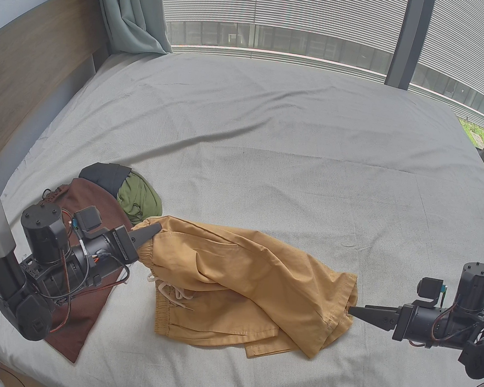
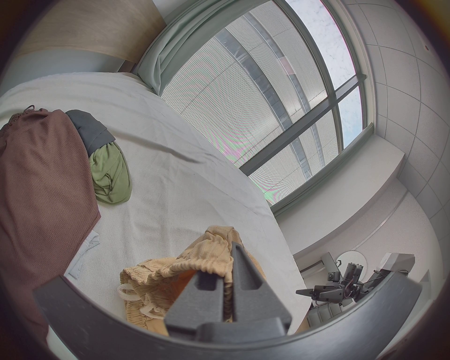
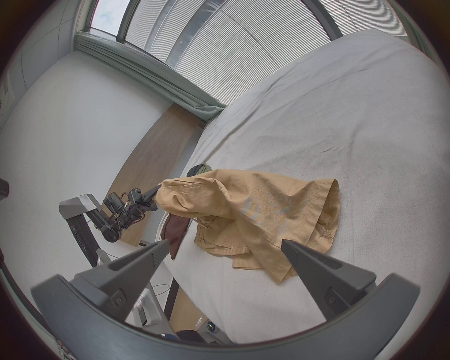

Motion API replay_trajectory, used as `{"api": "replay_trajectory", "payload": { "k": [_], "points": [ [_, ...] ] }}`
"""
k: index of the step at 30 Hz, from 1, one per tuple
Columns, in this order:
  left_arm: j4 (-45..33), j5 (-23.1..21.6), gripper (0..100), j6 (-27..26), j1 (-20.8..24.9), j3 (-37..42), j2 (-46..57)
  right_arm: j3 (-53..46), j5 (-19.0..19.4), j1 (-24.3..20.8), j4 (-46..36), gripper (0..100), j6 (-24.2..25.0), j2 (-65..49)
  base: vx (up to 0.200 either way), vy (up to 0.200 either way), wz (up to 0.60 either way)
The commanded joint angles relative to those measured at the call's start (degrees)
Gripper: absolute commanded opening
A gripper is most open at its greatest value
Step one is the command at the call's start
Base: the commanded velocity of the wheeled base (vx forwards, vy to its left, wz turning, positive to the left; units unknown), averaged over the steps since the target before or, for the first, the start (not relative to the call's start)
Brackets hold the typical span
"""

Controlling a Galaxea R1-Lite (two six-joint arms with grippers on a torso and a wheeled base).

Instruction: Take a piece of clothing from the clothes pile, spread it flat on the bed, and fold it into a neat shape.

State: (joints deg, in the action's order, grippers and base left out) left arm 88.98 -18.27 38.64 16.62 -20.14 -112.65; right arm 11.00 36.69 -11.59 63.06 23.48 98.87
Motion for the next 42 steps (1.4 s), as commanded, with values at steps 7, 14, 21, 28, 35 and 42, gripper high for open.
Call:
{"api": "replay_trajectory", "payload": {
  "k": [7, 14, 21, 28, 35, 42],
  "points": [
    [0.1, 0.0, 0, -0.1, -0.1, 0.2, -1.2, -4.0, -0.3, -0.3, 14.8, 100, 0.4, 15.6, 0.000, 0.000, 0.00],
    [0.1, 0.0, 0, -0.1, 0.0, 0.2, -1.2, -5.8, -0.4, -0.5, 25.4, 100, 2.4, 23.2, 0.000, 0.000, 0.00],
    [0.1, 0.0, 0, -0.1, -0.1, 0.1, -1.3, -5.1, -0.5, -0.3, 25.4, 100, 2.6, 25.9, 0.000, 0.000, 0.00],
    [0.1, 0.0, 0, -0.1, -0.1, 0.2, -1.2, -3.3, -0.4, -0.1, 25.4, 100, 2.7, 28.9, 0.000, 0.000, 0.00],
    [0.1, 0.0, 0, -0.1, -0.1, 0.1, -1.2, -0.9, -0.4, -0.1, 25.4, 100, 2.8, 30.9, 0.000, 0.000, 0.00],
    [0.1, 0.0, 0, -0.1, -0.1, 0.1, -1.2, 1.4, -0.4, -0.4, 25.4, 100, 3.3, 33.9, 0.000, 0.000, 0.00]
  ]
}}
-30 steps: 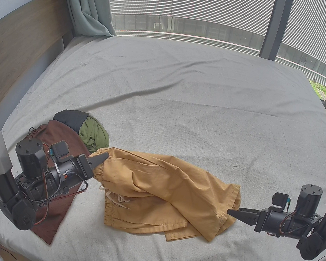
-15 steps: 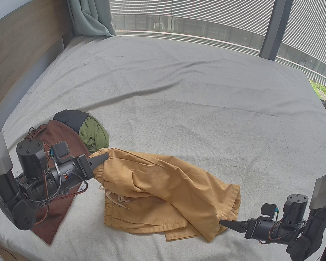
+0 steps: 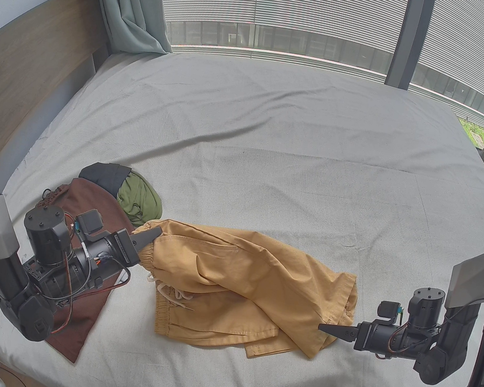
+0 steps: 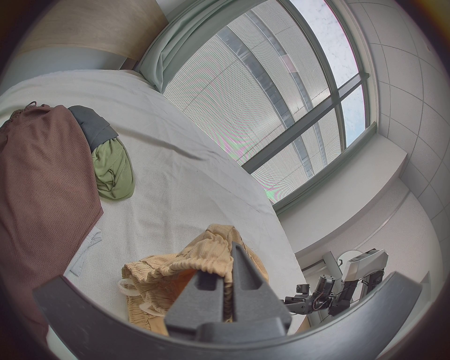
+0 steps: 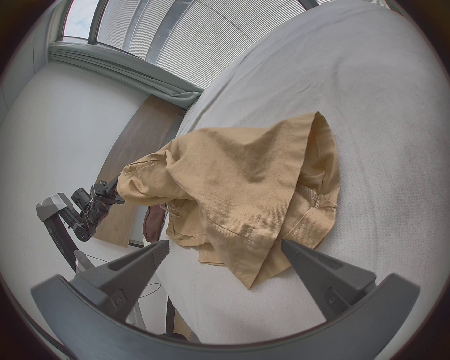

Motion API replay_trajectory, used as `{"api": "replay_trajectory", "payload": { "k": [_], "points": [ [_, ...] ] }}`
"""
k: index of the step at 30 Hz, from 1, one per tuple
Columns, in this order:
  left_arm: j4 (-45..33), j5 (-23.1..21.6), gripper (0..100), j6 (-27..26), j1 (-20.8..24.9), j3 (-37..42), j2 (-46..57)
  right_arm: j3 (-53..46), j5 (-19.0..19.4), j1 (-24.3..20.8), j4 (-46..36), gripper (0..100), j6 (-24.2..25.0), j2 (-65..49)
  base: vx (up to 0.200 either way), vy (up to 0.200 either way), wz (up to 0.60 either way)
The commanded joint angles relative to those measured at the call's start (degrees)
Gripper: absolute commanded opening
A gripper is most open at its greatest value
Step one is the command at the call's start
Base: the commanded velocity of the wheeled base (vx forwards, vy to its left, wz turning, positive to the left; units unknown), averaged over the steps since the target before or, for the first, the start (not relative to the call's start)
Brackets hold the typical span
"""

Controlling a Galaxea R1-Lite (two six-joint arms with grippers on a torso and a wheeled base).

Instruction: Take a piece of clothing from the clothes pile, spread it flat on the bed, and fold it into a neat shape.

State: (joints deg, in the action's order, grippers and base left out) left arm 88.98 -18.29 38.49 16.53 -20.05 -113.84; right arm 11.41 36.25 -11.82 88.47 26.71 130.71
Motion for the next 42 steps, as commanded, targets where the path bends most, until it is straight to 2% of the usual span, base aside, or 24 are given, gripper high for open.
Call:
{"api": "replay_trajectory", "payload": {
  "k": [1, 8, 16, 24, 25, 36, 42],
  "points": [
    [0.1, 0.0, 0, 0.0, 0.0, 0.0, 0.0, 1.3, 0.0, -0.3, 0.0, 100, 0.1, 2.4, 0.000, 0.000, 0.00],
    [0.1, 0.0, 0, 0.0, -0.1, 0.0, 0.0, 3.1, 0.1, -1.2, 0.1, 100, 0.8, 3.2, 0.000, 0.000, 0.00],
    [0.1, 0.0, 0, 0.0, 0.0, -0.1, 0.0, 2.4, 0.2, -4.4, 0.1, 100, 2.7, -2.7, 0.000, 0.000, 0.00],
    [0.1, 0.0, 0, 0.0, 0.0, -0.1, -0.2, 1.3, 0.2, -4.2, 0.1, 100, 3.2, -5.5, 0.000, 0.000, 0.00],
    [0.1, 0.0, 0, 0.0, 0.0, -0.1, -0.2, 1.3, 0.2, -4.1, 0.1, 0, 3.2, -5.5, 0.000, 0.000, 0.00],
    [0.1, 0.1, 0, 0.0, -0.1, -0.4, -1.1, 1.9, 0.3, -2.2, 0.2, 0, 3.1, -5.5, 0.000, 0.000, 0.00],
    [0.1, 0.1, 0, 0.1, -0.2, -0.4, -1.3, 2.1, 0.6, 1.7, 0.1, 0, 3.0, -8.8, 0.000, 0.000, 0.00]
  ]
}}
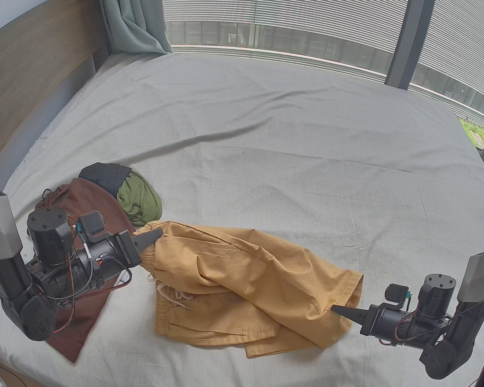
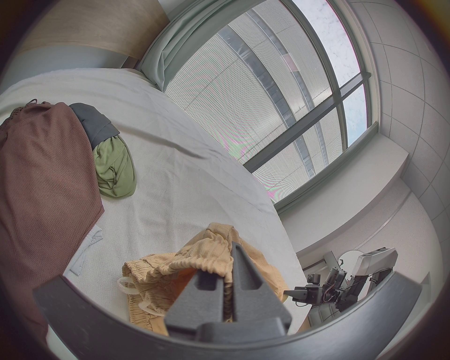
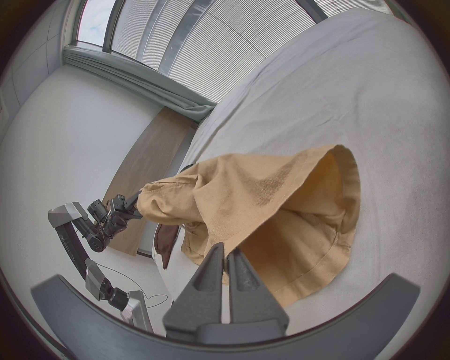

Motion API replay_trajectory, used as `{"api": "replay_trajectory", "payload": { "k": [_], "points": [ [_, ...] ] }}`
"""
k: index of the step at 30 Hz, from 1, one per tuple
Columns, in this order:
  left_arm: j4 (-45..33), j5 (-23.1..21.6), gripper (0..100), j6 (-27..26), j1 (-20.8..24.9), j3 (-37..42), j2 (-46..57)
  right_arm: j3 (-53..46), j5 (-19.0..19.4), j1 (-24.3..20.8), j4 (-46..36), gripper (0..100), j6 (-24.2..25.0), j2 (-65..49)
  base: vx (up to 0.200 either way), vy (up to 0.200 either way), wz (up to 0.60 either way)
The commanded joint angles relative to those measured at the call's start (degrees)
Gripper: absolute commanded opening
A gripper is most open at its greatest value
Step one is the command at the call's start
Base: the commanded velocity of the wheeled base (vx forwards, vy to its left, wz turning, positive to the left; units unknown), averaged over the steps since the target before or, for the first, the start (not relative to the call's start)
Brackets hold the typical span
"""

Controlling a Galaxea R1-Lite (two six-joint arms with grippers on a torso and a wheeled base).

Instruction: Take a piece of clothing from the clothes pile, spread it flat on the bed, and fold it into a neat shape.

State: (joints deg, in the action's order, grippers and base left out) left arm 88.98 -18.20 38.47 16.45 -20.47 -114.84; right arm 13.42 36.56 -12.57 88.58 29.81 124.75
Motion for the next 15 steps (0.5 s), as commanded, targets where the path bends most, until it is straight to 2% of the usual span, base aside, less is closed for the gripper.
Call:
{"api": "replay_trajectory", "payload": {
  "k": [1, 6, 9, 12, 15],
  "points": [
    [0.1, 0.0, 0, 0.0, -0.1, 0.0, -0.6, 0.2, 0.8, 3.5, 0.0, 0, -0.1, -3.6, 0.000, 0.000, 0.00],
    [0.1, 0.0, 0, 0.0, -0.5, 0.0, -1.3, 0.4, 6.5, 9.0, -0.1, 0, -0.1, -6.8, 0.000, 0.000, 0.00],
    [0.1, 0.0, 0, 0.0, -0.7, 0.0, -1.5, 0.4, 9.5, 10.6, -0.1, 0, 0.6, -7.1, 0.000, 0.000, 0.00],
    [0.1, 0.0, 0, 0.0, -0.7, 0.0, -1.7, 0.6, 11.3, 11.3, -0.1, 0, 1.1, -6.9, 0.000, 0.000, 0.00],
    [0.1, 0.0, 0, 0.0, -0.7, 0.0, -1.7, 1.3, 11.4, 11.9, -0.1, 0, 1.1, -6.4, 0.000, 0.000, 0.00]
  ]
}}
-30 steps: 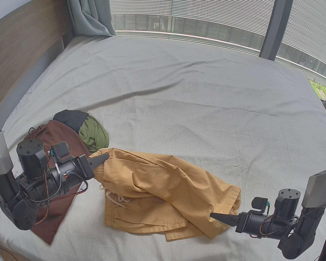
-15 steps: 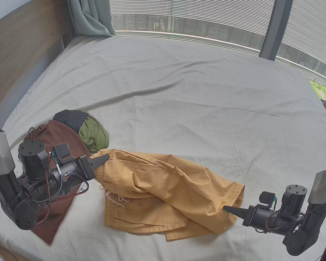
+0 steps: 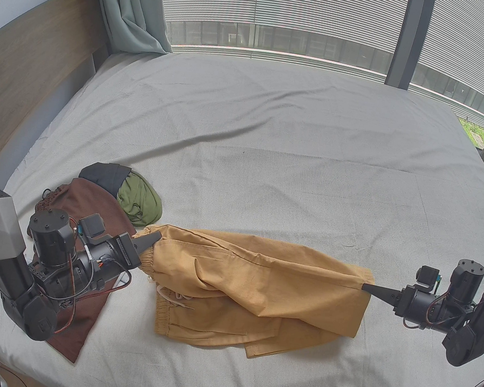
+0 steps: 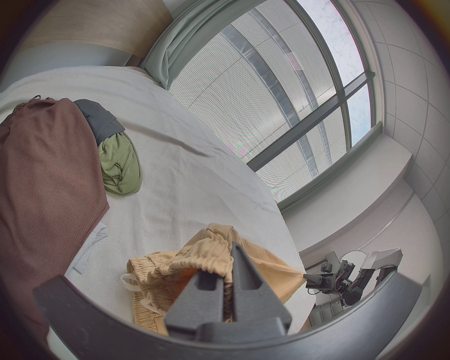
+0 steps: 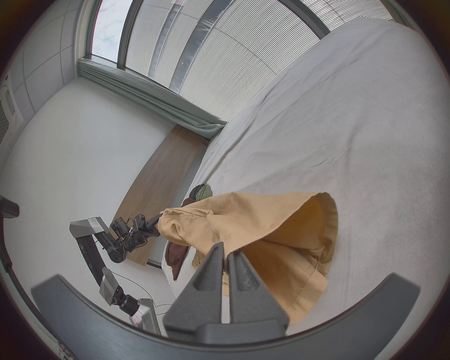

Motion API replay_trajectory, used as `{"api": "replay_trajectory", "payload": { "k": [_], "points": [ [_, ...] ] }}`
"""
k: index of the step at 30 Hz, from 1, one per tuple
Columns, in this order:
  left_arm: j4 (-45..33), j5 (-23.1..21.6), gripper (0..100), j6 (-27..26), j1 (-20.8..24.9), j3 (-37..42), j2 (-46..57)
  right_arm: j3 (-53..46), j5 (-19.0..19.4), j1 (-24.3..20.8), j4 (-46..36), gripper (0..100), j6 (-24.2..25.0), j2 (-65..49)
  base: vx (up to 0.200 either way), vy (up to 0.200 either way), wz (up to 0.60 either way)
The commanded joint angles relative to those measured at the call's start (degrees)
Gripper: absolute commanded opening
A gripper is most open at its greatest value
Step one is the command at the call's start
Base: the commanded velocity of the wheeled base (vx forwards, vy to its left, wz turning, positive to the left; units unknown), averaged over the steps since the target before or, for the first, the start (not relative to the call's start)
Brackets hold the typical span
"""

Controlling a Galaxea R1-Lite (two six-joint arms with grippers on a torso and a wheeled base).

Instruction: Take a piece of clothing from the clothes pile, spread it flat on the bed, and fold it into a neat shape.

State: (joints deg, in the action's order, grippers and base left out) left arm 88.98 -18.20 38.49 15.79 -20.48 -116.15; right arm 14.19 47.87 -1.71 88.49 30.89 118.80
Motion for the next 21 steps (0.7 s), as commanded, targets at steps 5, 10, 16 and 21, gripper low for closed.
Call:
{"api": "replay_trajectory", "payload": {
  "k": [5, 10, 16, 21],
  "points": [
    [0.1, 0.0, 0, 0.0, 0.1, 0.0, -0.3, 0.6, 0.2, 0.7, 0.0, 0, 0.0, 1.0, 0.000, 0.000, 0.00],
    [0.1, 0.0, 0, 0.0, 0.0, 0.0, -0.1, 0.5, 0.2, -1.1, 0.0, 100, -0.2, 2.1, 0.000, 0.000, 0.00],
    [0.1, 0.0, 0, 0.0, 0.0, 0.0, 0.0, 1.6, 0.0, -5.8, 0.1, 100, -0.7, 3.9, 0.000, 0.000, 0.00],
    [0.1, 0.0, 0, 0.0, -0.1, -0.1, 0.2, 2.8, -0.2, -6.6, 0.2, 100, -0.7, 5.0, 0.000, 0.000, 0.00]
  ]
}}
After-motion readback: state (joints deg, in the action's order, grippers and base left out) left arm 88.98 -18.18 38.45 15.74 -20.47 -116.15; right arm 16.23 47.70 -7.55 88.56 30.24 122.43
